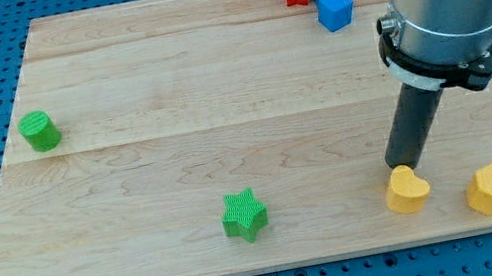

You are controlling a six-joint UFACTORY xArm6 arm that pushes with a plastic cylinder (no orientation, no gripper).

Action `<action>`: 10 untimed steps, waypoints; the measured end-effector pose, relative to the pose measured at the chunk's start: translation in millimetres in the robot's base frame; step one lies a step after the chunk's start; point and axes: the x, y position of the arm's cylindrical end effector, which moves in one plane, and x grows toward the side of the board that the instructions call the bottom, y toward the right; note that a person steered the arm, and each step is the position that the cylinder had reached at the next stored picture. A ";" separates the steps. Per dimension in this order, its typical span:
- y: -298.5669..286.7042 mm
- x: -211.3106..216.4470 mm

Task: Push the green star closer to the yellow heart

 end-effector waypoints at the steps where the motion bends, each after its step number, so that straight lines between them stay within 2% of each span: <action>1: 0.0 0.0; 3: -13.7 -15.2; 4: -76.1 -29.0; 6: -235.1 -15.3; 7: -172.0 28.1; 8: -122.5 28.1; 9: -162.2 33.7; 10: -177.3 79.4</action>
